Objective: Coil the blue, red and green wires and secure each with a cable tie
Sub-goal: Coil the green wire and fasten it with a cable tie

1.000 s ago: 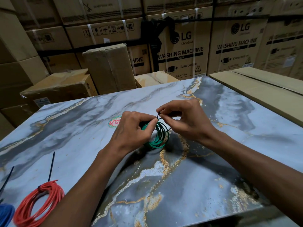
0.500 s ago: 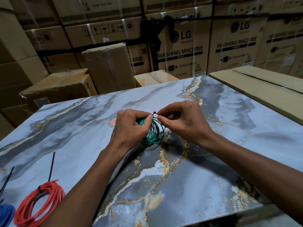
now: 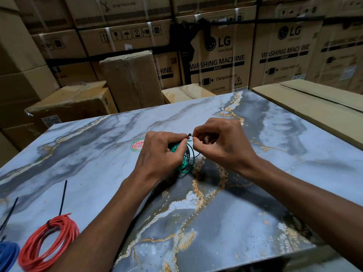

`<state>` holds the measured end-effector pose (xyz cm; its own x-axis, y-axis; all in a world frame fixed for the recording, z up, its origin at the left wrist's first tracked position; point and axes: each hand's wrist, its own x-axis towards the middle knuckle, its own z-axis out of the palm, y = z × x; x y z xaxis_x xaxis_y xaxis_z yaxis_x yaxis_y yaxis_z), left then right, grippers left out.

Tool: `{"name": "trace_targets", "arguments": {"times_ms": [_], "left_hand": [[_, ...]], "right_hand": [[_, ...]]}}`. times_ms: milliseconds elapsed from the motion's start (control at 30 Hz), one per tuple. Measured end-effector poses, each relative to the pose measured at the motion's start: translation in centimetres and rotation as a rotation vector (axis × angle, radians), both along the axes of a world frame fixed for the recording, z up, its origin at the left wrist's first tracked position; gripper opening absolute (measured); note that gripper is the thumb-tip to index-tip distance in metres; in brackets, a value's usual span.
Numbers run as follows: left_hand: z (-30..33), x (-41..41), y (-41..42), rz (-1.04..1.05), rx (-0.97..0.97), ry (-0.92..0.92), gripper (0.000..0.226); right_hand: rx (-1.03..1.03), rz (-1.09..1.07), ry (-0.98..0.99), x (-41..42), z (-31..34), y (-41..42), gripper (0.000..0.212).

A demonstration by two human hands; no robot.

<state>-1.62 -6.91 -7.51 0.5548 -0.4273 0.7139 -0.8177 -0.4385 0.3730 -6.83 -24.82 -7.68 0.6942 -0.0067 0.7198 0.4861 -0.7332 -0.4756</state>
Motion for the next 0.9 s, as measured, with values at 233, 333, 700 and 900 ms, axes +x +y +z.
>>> {"name": "trace_targets", "arguments": {"times_ms": [233,333,700,900], "left_hand": [[-0.1,-0.3,-0.2,-0.004,0.066,-0.067,0.017],[0.0,-0.2,0.0,-0.009,0.08,-0.085,0.018],[0.4,0.4,0.3,-0.094,-0.086,0.344,0.013],[0.8,0.3,0.4,-0.247,-0.236,0.6,0.015]], "right_hand": [[0.048,0.009,-0.034,0.2,-0.3,-0.1,0.006],[0.098,0.062,-0.003,0.5,-0.6,-0.3,0.008],[0.56,0.234,0.44,0.6,0.5,-0.7,0.016],[0.636,0.305,0.442,0.8,0.7,-0.8,0.011]]}}
